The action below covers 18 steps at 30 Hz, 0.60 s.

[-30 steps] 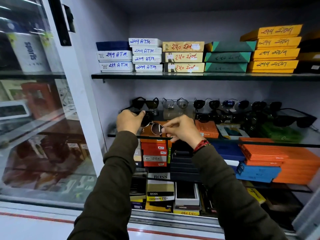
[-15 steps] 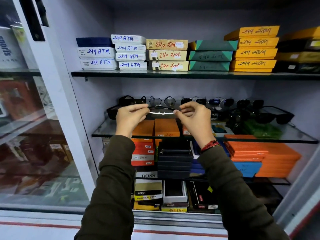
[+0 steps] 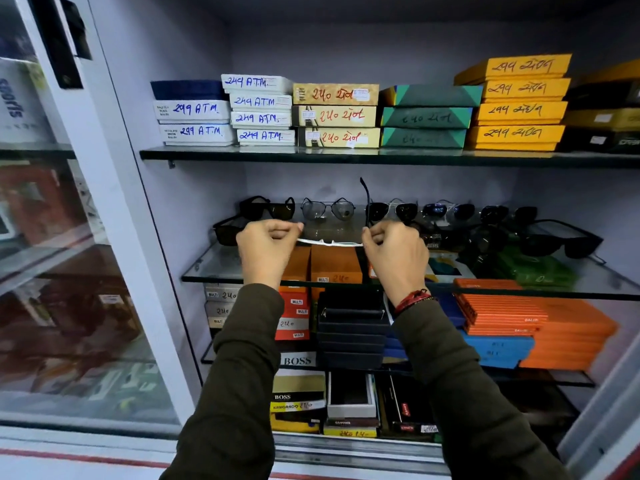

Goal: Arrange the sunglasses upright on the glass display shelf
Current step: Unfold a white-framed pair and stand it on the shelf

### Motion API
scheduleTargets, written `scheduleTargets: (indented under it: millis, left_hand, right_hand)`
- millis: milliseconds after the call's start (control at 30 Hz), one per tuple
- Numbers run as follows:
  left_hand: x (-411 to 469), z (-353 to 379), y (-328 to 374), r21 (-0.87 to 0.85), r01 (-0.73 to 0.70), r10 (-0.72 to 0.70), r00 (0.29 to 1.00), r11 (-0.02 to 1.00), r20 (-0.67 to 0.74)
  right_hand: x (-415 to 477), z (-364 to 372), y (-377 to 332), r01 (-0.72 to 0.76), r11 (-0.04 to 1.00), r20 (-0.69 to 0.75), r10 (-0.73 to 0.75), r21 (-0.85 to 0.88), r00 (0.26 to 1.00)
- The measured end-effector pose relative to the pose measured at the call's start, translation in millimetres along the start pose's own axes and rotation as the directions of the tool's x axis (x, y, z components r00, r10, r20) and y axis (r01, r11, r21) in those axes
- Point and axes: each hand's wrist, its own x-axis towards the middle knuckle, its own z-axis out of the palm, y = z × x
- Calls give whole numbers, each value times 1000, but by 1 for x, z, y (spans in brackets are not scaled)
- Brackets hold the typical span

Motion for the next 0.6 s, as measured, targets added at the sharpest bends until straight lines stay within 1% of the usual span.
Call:
scheduleTargets:
  millis: [33, 67, 133, 200, 267, 367, 500, 600]
  left_hand:
    - [3, 3, -2, -20, 31, -32, 998, 999, -49]
    - [6, 6, -4, -62, 77, -81, 994, 995, -70]
    - [10, 12, -4, -172, 172, -183, 982, 970, -46]
    - [14, 15, -5, -237, 221, -231, 973, 946, -16]
    - [17, 17, -6, -250, 245, -252, 968, 937, 4]
    - [22, 19, -11, -274, 281, -281, 959, 920, 43]
    - [27, 24, -15, -235, 307, -296, 952, 922, 83]
    - [33, 29, -18, -206, 342, -323, 939, 917, 121]
  right_hand:
    - [0, 2, -1, -12, 1000, 5, 12, 20, 1000]
    - [1, 3, -2, -25, 999, 11, 24, 38, 1000]
    - [4, 7, -2, -63, 996, 31, 61, 66, 998]
    - [10, 12, 1, -119, 989, 78, 112, 89, 991]
    - [16, 16, 5, -173, 977, 130, 156, 128, 979]
    - [21, 19, 9, -209, 962, 159, 182, 174, 970]
    - [24, 17, 7, -191, 963, 190, 155, 191, 970]
    - [26, 18, 7, -156, 977, 191, 127, 144, 973]
